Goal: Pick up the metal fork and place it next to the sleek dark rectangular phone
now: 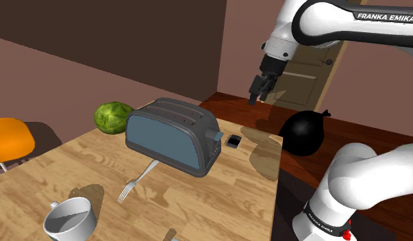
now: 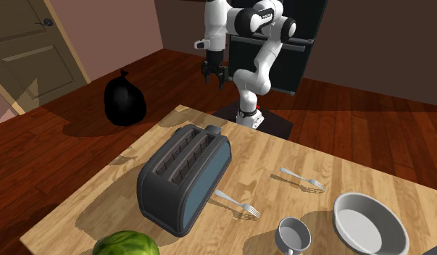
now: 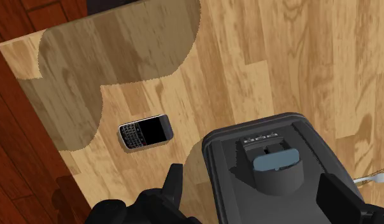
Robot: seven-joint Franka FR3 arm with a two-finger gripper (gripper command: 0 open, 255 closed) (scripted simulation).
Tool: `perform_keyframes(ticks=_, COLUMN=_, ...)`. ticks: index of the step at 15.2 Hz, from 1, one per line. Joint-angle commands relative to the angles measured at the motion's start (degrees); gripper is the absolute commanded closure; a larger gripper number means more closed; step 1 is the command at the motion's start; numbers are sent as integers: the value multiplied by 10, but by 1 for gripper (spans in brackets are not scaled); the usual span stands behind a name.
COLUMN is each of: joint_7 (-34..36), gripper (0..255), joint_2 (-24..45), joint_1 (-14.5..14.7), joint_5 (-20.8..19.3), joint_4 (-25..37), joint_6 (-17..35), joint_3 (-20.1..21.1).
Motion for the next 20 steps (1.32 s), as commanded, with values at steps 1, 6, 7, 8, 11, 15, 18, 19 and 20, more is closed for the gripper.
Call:
perform_keyframes(ticks=1, joint_7=0, gripper=0, joint_2=0, joint_1=0, joint_5=0, joint_4=0, joint_6=0, joint_3=0)
perform_keyframes(ticks=6, joint_7=141, gripper=0, joint_2=-1, joint_1=-6, joint_5=39, joint_4=-39, joint_6=47, joint_3=91)
perform_keyframes(ticks=7, joint_7=170, gripper=0, joint_2=3, joint_1=-8, joint_5=46, joint_4=-43, joint_6=57, joint_3=110)
perform_keyframes(ticks=8, joint_7=198, gripper=0, joint_2=9, joint_1=-9, joint_5=53, joint_4=-45, joint_6=67, joint_3=129)
perform_keyframes(ticks=11, joint_7=284, gripper=0, joint_2=35, joint_1=-17, joint_5=72, joint_4=-45, joint_6=98, joint_3=187)
perform_keyframes(ticks=15, joint_7=400, gripper=0, joint_2=89, joint_1=-36, joint_5=85, joint_4=-28, joint_6=139, joint_3=266)
perform_keyframes(ticks=18, joint_7=491, gripper=0, joint_2=142, joint_1=-61, joint_5=82, joint_4=-2, joint_6=168, joint_3=328)
perform_keyframes(ticks=19, joint_7=522, gripper=0, joint_2=162, joint_1=-71, joint_5=77, joint_4=9, joint_6=178, joint_3=349)
perform_keyframes(ticks=20, joint_7=555, gripper=0, joint_2=184, joint_1=-82, joint_5=71, joint_4=21, joint_6=186, joint_3=371)
